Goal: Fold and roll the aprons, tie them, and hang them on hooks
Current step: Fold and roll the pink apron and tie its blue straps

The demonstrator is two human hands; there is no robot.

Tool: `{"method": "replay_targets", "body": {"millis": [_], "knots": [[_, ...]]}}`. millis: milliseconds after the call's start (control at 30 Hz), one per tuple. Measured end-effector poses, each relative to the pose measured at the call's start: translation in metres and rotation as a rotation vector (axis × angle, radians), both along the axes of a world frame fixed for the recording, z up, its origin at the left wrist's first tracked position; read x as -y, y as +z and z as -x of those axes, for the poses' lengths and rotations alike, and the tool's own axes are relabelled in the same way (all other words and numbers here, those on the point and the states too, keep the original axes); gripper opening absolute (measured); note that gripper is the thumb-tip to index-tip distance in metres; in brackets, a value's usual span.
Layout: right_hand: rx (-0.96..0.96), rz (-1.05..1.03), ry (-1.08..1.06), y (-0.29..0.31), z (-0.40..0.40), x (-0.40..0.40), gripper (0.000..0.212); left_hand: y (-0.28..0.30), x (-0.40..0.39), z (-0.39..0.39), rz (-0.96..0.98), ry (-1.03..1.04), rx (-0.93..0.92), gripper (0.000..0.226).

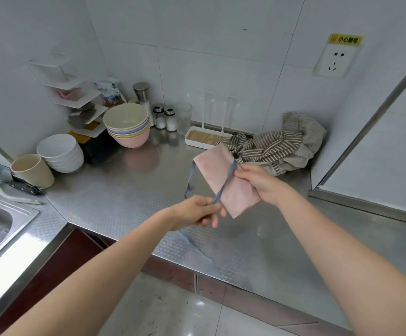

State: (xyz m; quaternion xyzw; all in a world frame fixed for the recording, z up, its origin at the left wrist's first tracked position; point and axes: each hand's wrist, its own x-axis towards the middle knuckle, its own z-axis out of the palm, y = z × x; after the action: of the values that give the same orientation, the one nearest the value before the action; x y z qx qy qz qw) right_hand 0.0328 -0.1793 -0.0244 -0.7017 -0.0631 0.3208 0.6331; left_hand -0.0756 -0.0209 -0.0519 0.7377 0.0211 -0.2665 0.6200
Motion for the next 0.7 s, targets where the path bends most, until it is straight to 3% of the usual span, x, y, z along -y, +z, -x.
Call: {"method": "replay_targets", "body": {"millis": [100, 167, 233, 333, 400, 467, 567, 633, 700], "knots": [[-0.094, -0.203, 0.059, 0.007, -0.010, 0.012, 0.018, 0.001, -0.005, 0.008, 0.085, -0.067, -0.184, 0.044], [-0.179, -0.279, 0.232, 0.014, -0.016, 0.019, 0.021, 0.007, -0.007, 0.005, 0.134, -0.045, -0.250, 0.046], [-0.232, -0.197, 0.503, 0.024, -0.015, 0.019, 0.036, 0.013, -0.009, 0.002, 0.131, -0.094, -0.301, 0.044], [-0.270, 0.038, 0.846, 0.038, -0.009, 0.004, 0.019, 0.025, -0.014, -0.003, 0.039, -0.137, -0.322, 0.057], [-0.274, 0.274, 0.981, 0.042, -0.004, -0.010, 0.025, 0.036, -0.015, -0.007, -0.051, -0.091, -0.318, 0.051], [-0.174, 0.540, 1.073, 0.044, 0.003, -0.026, 0.026, 0.044, -0.012, -0.013, -0.107, -0.120, -0.333, 0.034], [0.186, 0.898, 1.020, 0.046, 0.014, -0.037, 0.003, 0.045, -0.009, -0.021, -0.214, -0.139, -0.341, 0.032], [0.375, 0.998, 0.960, 0.040, 0.015, -0.039, 0.028, 0.045, -0.009, -0.025, -0.374, -0.148, -0.201, 0.025], [0.410, 1.006, 0.943, 0.035, 0.016, -0.040, 0.044, 0.047, -0.006, -0.027, -0.523, -0.115, 0.029, 0.015]]}}
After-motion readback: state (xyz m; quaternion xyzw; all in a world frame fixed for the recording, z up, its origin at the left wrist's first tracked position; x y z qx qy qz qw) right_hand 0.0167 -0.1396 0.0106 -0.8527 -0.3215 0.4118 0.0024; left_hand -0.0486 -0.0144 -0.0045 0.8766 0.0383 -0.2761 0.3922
